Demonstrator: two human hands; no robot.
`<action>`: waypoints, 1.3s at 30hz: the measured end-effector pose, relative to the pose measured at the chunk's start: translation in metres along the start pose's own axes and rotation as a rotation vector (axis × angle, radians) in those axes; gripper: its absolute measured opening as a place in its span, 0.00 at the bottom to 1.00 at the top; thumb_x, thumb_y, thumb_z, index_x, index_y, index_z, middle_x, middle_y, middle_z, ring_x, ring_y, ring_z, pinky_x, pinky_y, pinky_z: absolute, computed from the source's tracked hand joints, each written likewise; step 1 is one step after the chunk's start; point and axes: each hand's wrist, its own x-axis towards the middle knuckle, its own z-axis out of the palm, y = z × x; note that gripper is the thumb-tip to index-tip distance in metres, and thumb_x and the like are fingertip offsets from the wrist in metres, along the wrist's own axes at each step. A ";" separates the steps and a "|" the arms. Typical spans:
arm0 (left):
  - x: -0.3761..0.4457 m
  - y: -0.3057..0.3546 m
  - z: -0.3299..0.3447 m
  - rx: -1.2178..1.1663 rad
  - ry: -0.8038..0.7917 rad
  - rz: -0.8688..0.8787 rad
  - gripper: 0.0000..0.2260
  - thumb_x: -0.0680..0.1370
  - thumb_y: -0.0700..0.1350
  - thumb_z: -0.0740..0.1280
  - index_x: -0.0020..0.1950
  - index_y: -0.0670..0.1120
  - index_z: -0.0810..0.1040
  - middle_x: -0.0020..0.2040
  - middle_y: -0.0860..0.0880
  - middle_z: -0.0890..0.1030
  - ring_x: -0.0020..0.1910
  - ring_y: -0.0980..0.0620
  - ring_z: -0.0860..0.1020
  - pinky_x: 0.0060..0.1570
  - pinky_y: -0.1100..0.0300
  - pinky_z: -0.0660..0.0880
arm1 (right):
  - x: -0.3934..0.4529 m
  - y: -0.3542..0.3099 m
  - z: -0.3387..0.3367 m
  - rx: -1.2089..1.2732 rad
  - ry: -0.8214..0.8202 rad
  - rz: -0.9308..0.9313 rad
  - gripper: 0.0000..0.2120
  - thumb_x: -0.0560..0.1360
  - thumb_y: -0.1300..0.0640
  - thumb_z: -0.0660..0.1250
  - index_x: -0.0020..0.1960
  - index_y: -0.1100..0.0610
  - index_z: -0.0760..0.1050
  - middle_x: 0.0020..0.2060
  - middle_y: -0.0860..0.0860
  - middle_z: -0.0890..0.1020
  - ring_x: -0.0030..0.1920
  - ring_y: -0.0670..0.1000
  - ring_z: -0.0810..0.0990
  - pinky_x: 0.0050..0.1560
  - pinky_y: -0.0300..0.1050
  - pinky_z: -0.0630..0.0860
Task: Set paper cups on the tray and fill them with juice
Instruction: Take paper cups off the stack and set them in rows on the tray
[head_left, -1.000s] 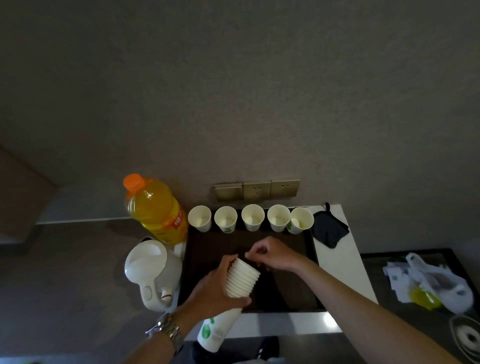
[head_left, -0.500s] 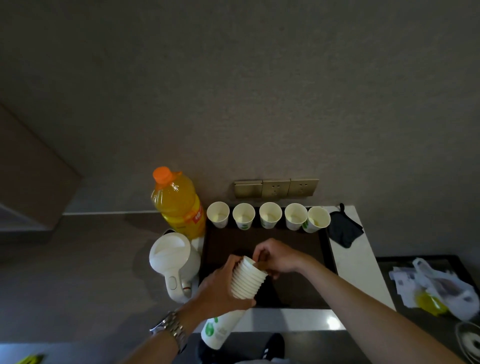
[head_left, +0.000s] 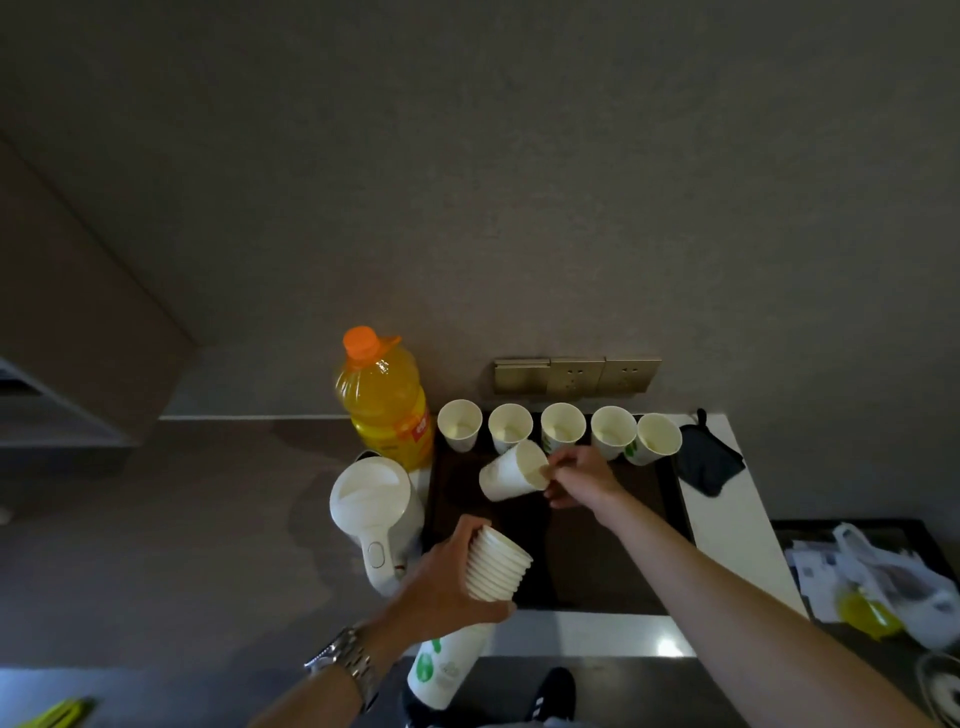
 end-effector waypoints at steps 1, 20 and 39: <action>-0.002 0.000 -0.002 0.000 -0.004 -0.001 0.36 0.65 0.62 0.80 0.65 0.61 0.62 0.51 0.57 0.79 0.52 0.63 0.78 0.46 0.66 0.79 | -0.001 0.002 0.009 -0.001 -0.002 0.007 0.05 0.78 0.63 0.70 0.53 0.58 0.77 0.40 0.58 0.85 0.34 0.51 0.85 0.35 0.47 0.84; -0.026 -0.007 -0.023 0.033 0.005 -0.078 0.38 0.67 0.64 0.78 0.68 0.65 0.59 0.56 0.63 0.73 0.54 0.66 0.73 0.44 0.72 0.70 | 0.015 -0.014 0.118 -0.133 0.093 -0.023 0.06 0.76 0.62 0.70 0.48 0.58 0.73 0.40 0.58 0.85 0.31 0.54 0.86 0.35 0.49 0.85; -0.018 -0.015 -0.020 0.034 0.062 -0.074 0.39 0.64 0.68 0.77 0.67 0.61 0.61 0.55 0.62 0.73 0.55 0.61 0.74 0.52 0.63 0.77 | -0.006 -0.011 0.087 -0.277 -0.011 -0.047 0.13 0.81 0.48 0.63 0.49 0.57 0.77 0.37 0.54 0.85 0.31 0.50 0.84 0.34 0.45 0.83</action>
